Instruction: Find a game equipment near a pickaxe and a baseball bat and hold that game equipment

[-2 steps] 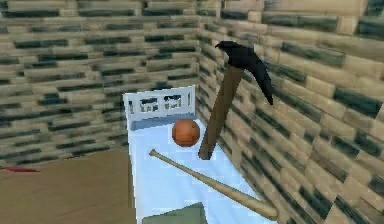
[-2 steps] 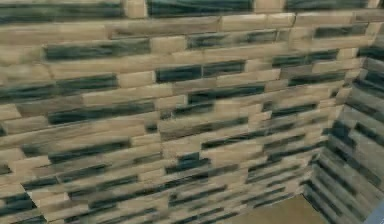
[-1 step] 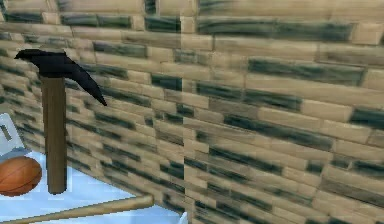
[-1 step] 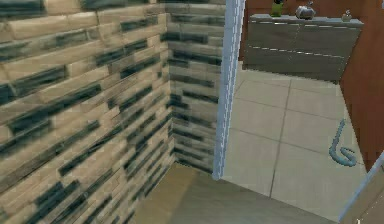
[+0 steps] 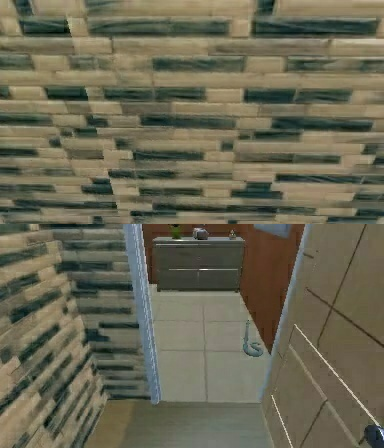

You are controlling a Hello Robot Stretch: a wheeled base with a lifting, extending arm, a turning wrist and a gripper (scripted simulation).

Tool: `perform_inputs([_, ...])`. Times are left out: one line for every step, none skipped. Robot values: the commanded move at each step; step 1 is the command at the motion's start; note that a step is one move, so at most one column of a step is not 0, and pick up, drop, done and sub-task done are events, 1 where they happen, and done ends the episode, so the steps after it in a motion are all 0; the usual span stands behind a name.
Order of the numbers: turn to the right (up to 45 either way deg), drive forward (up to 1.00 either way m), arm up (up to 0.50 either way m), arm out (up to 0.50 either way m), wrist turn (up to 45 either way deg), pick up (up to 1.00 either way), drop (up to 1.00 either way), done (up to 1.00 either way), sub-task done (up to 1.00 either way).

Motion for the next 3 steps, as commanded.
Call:
perform_inputs([0.0,0.15,0.00,0.00,0.0,0.00,0.00,0.00,0.00])
perform_inputs([-45.0,0.00,0.00,0.00,0.0,0.00,0.00,0.00,0.00])
perform_inputs([-45.0,0.00,0.00,0.00,0.0,0.00,0.00,0.00,0.00])
